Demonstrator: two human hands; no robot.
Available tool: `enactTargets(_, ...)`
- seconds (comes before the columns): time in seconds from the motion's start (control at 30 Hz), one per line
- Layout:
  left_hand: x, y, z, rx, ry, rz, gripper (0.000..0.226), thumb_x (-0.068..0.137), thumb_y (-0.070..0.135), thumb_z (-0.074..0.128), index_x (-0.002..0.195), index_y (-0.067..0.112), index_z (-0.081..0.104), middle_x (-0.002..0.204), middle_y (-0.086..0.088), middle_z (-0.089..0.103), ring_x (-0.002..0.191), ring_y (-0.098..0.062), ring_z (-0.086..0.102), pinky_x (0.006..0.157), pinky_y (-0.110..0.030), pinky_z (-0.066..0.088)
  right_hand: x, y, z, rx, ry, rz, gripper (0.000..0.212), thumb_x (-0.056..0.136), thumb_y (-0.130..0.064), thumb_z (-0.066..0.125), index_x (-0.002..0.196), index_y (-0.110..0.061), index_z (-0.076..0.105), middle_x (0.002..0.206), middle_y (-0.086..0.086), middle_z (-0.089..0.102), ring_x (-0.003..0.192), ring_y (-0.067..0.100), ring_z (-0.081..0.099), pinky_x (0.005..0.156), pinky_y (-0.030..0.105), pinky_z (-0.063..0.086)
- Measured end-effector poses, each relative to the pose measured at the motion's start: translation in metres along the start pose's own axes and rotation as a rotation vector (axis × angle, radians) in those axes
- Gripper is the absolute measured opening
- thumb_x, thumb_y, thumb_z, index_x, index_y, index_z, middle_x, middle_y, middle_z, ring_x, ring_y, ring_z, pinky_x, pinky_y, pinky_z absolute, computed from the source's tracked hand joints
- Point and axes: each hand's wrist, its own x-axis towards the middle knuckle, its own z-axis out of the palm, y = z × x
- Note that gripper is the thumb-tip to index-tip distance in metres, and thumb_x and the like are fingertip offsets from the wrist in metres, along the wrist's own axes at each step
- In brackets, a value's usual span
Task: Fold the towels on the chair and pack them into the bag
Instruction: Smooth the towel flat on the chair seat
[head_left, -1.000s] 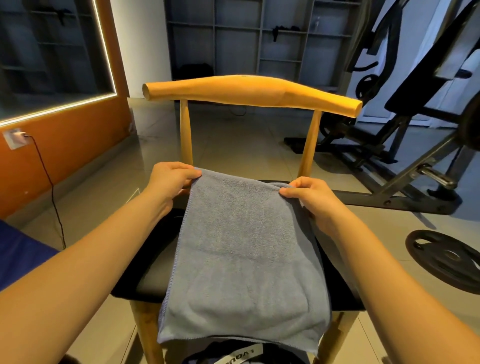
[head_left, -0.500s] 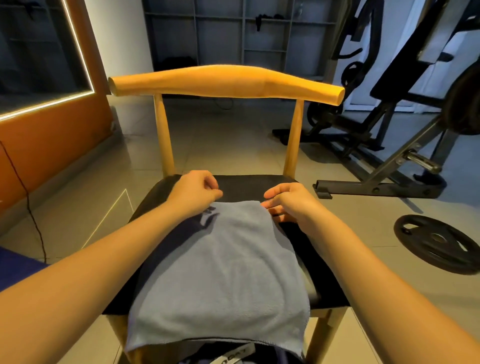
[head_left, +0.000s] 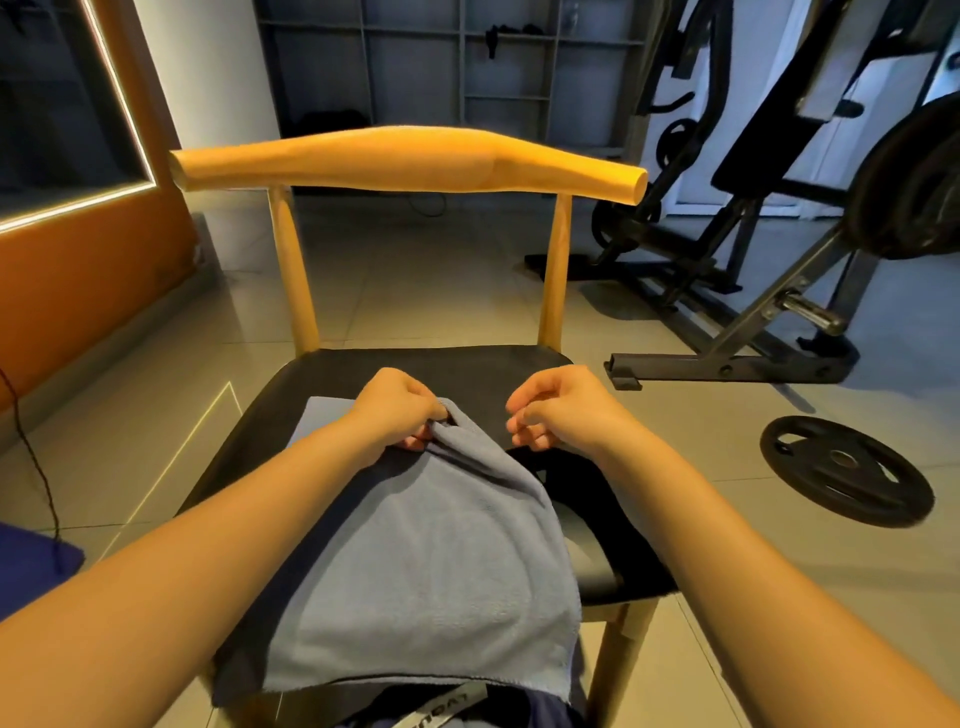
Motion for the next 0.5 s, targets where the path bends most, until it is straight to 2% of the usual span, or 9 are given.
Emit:
enactTargets(0.1, -0.01, -0.004, -0.01, -0.187, -0.066, -0.114, 0.012, 0.092, 0.005, 0.067, 0.102, -0.001, 0.073, 0.074, -0.012, 0.071, 0.068, -0.021, 0.068, 0.069, -0.035, 0.063, 0.006, 0.007, 0.006, -0.192, 0.017, -0.038, 0.009, 0.085, -0.004, 0.072, 0.079, -0.009, 0.076, 0.068, 0.003, 0.072, 0.063, 0.014, 0.064, 0.065, 0.028, 0.058)
enactTargets(0.17, -0.014, -0.006, -0.014, -0.227, -0.104, -0.135, 0.013, 0.093, 0.007, 0.067, 0.104, 0.003, 0.072, 0.072, -0.009, 0.073, 0.065, -0.017, 0.07, 0.069, -0.034, 0.062, 0.006, 0.007, 0.019, -0.323, -0.017, -0.08, 0.007, 0.083, -0.018, 0.079, 0.078, -0.014, 0.078, 0.071, -0.002, 0.074, 0.068, 0.011, 0.067, 0.066, 0.027, 0.058)
enactTargets(0.23, -0.017, -0.008, -0.017, -0.223, -0.095, -0.089, 0.012, 0.093, 0.004, 0.066, 0.103, 0.004, 0.073, 0.078, -0.011, 0.074, 0.065, -0.017, 0.07, 0.067, -0.033, 0.06, 0.008, 0.005, 0.029, -0.417, -0.031, -0.099, 0.012, 0.083, -0.028, 0.081, 0.078, -0.017, 0.078, 0.077, 0.0, 0.075, 0.077, 0.014, 0.07, 0.072, 0.033, 0.062)
enactTargets(0.3, -0.018, -0.013, -0.018, -0.166, -0.071, 0.015, 0.012, 0.092, 0.001, 0.068, 0.1, 0.007, 0.074, 0.089, -0.016, 0.074, 0.075, -0.021, 0.072, 0.068, -0.033, 0.06, 0.011, 0.004, 0.033, -0.416, -0.074, -0.078, 0.012, 0.087, -0.025, 0.079, 0.081, -0.014, 0.079, 0.081, 0.004, 0.074, 0.08, 0.017, 0.069, 0.075, 0.036, 0.062)
enactTargets(0.37, -0.02, -0.022, -0.017, -0.037, -0.007, 0.152, 0.014, 0.088, 0.004, 0.074, 0.098, 0.013, 0.069, 0.088, -0.016, 0.073, 0.08, -0.026, 0.071, 0.072, -0.038, 0.061, 0.012, 0.002, 0.033, -0.361, -0.107, -0.028, 0.013, 0.09, -0.019, 0.075, 0.084, -0.007, 0.078, 0.085, 0.009, 0.074, 0.078, 0.019, 0.067, 0.075, 0.034, 0.06)
enactTargets(0.43, -0.025, -0.029, -0.01, 0.151, 0.173, 0.329, 0.019, 0.085, 0.012, 0.078, 0.09, 0.019, 0.06, 0.08, -0.008, 0.068, 0.076, -0.023, 0.066, 0.07, -0.038, 0.058, 0.011, 0.0, 0.032, -0.279, -0.105, 0.021, 0.017, 0.09, -0.016, 0.073, 0.088, 0.001, 0.076, 0.081, 0.012, 0.07, 0.072, 0.019, 0.061, 0.07, 0.031, 0.055)
enactTargets(0.5, -0.039, -0.027, -0.001, 0.28, 0.335, 0.512, 0.022, 0.084, 0.022, 0.078, 0.08, 0.021, 0.056, 0.074, 0.001, 0.059, 0.071, -0.016, 0.058, 0.064, -0.033, 0.049, 0.011, -0.003, 0.03, -0.187, -0.092, 0.054, 0.02, 0.09, -0.014, 0.07, 0.089, 0.006, 0.073, 0.074, 0.011, 0.062, 0.067, 0.017, 0.056, 0.064, 0.028, 0.052)
